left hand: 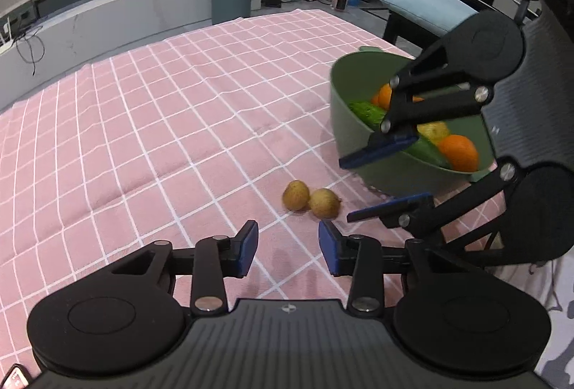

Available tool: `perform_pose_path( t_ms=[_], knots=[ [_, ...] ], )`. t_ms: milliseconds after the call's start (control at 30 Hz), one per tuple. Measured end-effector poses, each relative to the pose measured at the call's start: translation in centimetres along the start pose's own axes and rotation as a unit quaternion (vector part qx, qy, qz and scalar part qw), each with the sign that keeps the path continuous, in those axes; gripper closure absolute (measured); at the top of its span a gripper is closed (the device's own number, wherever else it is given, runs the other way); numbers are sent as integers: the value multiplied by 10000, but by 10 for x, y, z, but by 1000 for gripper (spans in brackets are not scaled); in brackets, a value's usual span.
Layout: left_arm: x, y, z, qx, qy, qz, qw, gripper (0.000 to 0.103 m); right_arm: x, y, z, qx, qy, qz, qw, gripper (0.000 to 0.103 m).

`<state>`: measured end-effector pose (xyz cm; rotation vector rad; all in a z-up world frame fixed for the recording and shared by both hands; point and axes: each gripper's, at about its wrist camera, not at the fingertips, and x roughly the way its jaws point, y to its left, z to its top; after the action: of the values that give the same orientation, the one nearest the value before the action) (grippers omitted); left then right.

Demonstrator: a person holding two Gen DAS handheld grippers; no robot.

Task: Organize fruits
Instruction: 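Grasp a brown kiwi with the right gripper while the left gripper grasps another kiwi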

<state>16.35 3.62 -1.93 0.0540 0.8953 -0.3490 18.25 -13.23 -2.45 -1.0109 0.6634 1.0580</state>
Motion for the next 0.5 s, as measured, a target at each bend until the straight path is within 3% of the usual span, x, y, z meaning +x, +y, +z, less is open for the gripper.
perform_pose_path(
  t_ms=[333, 500],
  knots=[
    [9, 12, -5, -172, -15, -132, 9998, 57, 45, 1, 17, -182, 812, -31, 9965, 77],
    [11, 16, -4, -189, -53, -234, 9995, 57, 57, 0, 19, -213, 1113, -14, 9936, 82]
  ],
)
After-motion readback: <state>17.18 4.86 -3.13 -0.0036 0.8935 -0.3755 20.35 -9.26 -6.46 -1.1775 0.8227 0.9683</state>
